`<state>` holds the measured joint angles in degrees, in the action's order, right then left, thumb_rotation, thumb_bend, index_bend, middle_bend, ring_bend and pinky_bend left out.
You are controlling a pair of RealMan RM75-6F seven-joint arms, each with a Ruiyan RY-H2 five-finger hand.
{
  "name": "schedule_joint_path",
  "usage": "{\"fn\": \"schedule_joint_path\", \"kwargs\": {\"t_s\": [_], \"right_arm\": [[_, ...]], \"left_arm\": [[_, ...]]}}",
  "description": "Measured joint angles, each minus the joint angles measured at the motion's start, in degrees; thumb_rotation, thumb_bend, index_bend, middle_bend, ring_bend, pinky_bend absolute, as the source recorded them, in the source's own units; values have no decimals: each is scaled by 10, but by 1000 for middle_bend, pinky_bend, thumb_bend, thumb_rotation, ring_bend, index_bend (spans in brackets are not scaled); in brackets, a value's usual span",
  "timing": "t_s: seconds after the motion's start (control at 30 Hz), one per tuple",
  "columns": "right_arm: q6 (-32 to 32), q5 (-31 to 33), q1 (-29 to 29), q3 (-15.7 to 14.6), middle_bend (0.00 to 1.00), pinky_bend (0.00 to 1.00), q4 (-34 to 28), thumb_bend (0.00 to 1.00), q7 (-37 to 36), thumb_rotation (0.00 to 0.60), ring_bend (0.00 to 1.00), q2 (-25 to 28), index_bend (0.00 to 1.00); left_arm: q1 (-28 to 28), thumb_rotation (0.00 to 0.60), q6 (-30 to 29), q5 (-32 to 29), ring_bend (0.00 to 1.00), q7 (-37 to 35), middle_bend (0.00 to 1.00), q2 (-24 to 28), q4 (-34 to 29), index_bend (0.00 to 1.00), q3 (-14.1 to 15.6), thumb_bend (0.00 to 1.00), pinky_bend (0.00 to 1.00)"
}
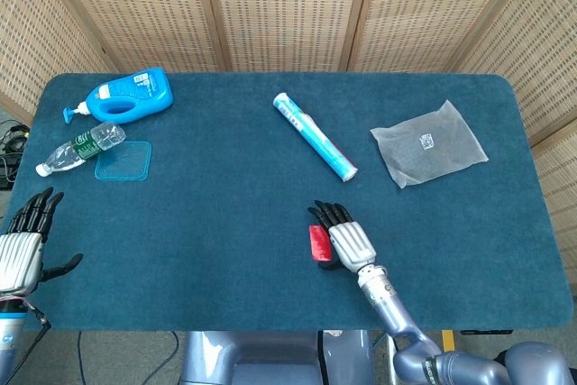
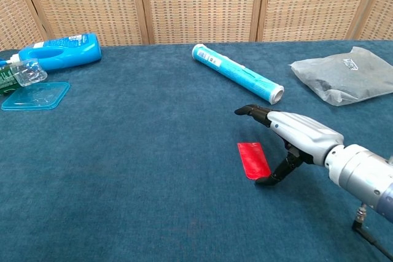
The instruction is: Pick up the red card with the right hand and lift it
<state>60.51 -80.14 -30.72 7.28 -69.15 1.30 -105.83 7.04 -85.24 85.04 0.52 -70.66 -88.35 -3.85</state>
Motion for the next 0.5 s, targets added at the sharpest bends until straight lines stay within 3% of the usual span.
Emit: {"fn": "schedule_joint_path", "kwargs": {"t_s": [0.23, 0.5], "right_arm": [[0, 5, -3, 2, 0, 0, 13, 124, 3, 600, 0, -8, 0], [9, 4, -5, 8, 0, 0, 26, 343, -8, 600, 0, -20, 0]], "left_arm": [[0, 600, 0, 0, 0, -2, 0, 1, -1, 0, 0, 190, 104], [-1, 600, -2, 1, 0, -3, 0, 1, -1, 0, 0, 189, 104]]}}
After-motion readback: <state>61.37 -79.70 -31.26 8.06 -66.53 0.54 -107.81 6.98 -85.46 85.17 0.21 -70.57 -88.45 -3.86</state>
